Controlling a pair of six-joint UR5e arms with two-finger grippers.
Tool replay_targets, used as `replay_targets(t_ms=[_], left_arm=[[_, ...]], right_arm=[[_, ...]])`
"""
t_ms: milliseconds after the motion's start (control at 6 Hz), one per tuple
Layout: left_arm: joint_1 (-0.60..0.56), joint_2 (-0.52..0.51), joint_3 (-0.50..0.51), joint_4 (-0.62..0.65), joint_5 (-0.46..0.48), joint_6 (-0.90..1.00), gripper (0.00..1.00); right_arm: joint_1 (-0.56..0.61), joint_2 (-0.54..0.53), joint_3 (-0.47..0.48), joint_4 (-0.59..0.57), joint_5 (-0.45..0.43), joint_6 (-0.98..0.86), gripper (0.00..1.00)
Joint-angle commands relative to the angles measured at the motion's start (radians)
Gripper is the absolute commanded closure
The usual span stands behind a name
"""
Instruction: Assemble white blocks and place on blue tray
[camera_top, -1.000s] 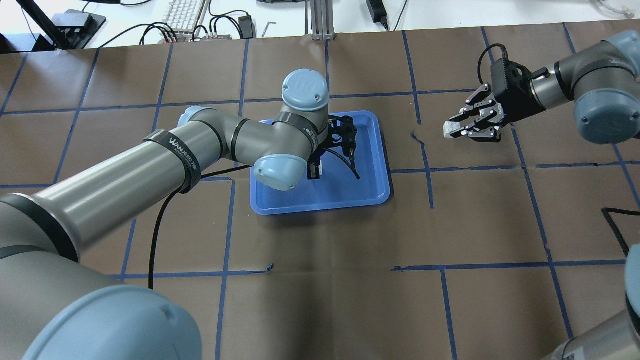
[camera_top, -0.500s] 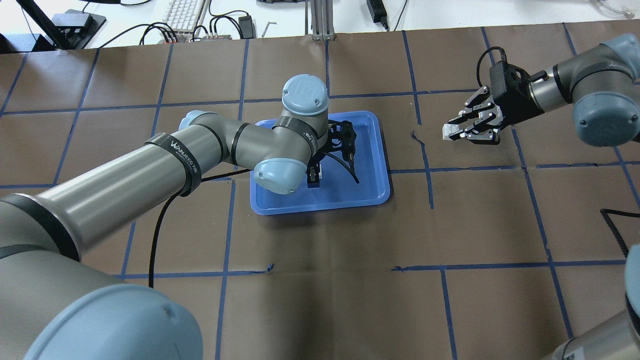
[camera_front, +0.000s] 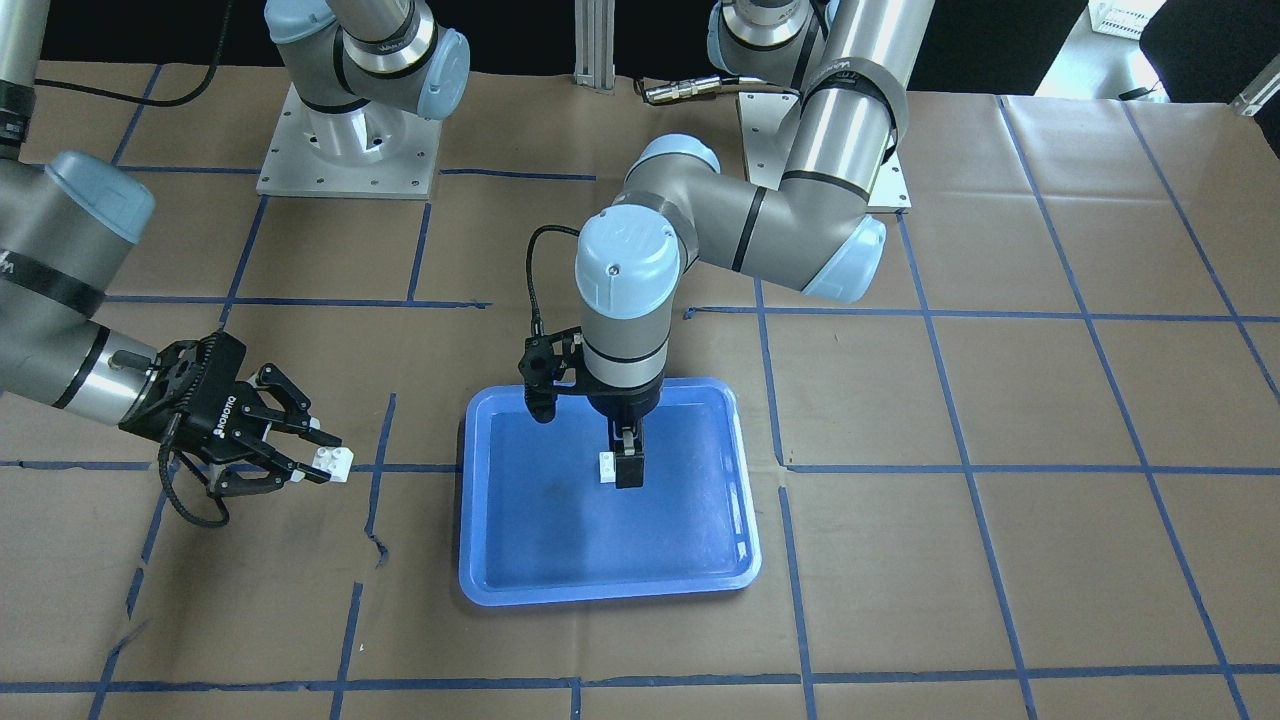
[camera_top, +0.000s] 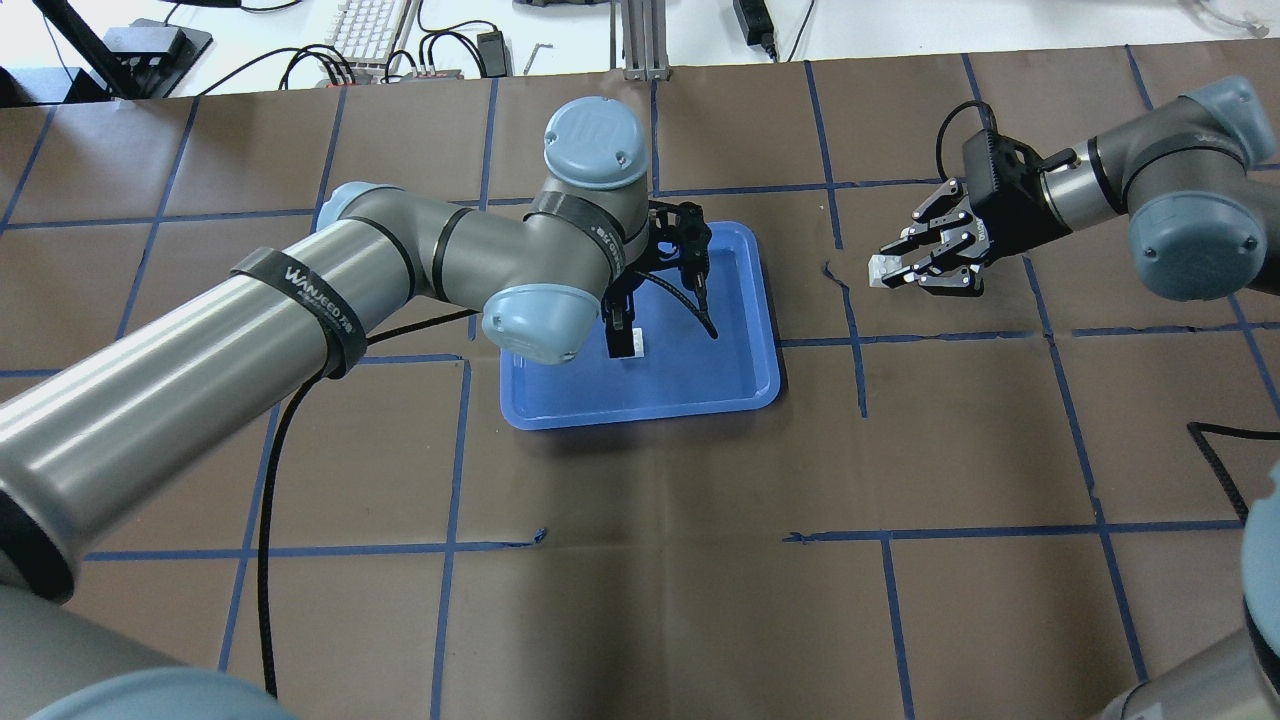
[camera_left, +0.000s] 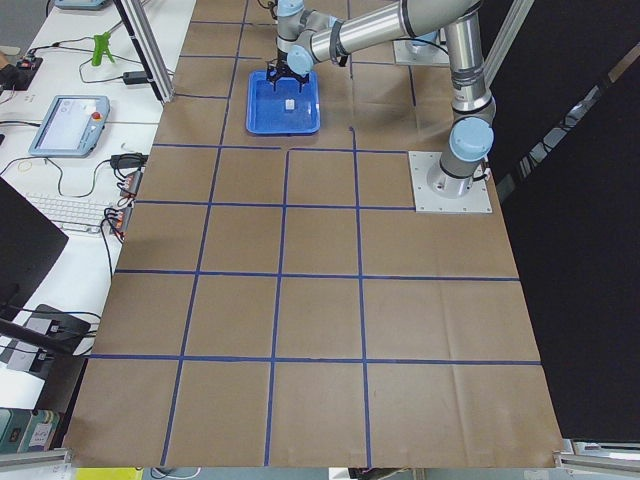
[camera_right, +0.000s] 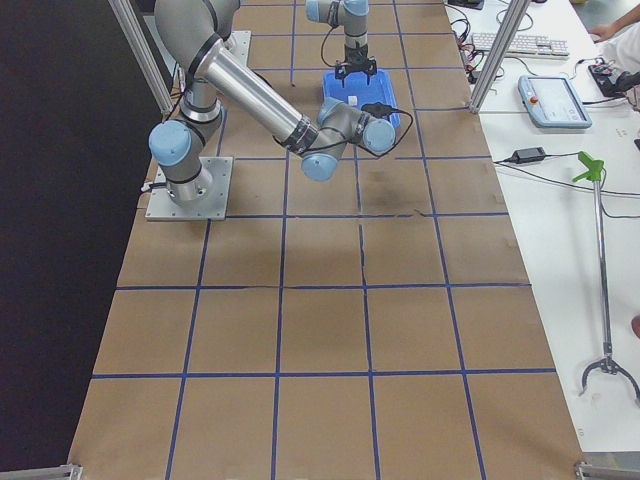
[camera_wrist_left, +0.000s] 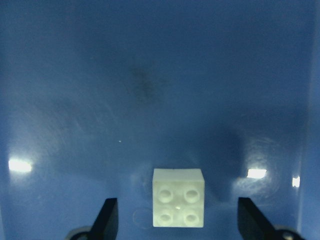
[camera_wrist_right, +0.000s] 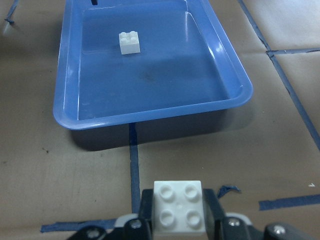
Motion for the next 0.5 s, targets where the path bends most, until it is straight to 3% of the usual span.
replay_targets(t_ms=[0,333], left_arm=[[0.016,0.198,0.024,-0.278,-0.008,-0.025,0.02],[0.047,0.311,0.047,-0.473,0.005,-0.072,0.02]], right_arm=[[0.075,-0.002,0.017,-0.023,0.024,0.056,0.74],[0.197,0.001,0.058,-0.232,0.029,0.271,0.74]])
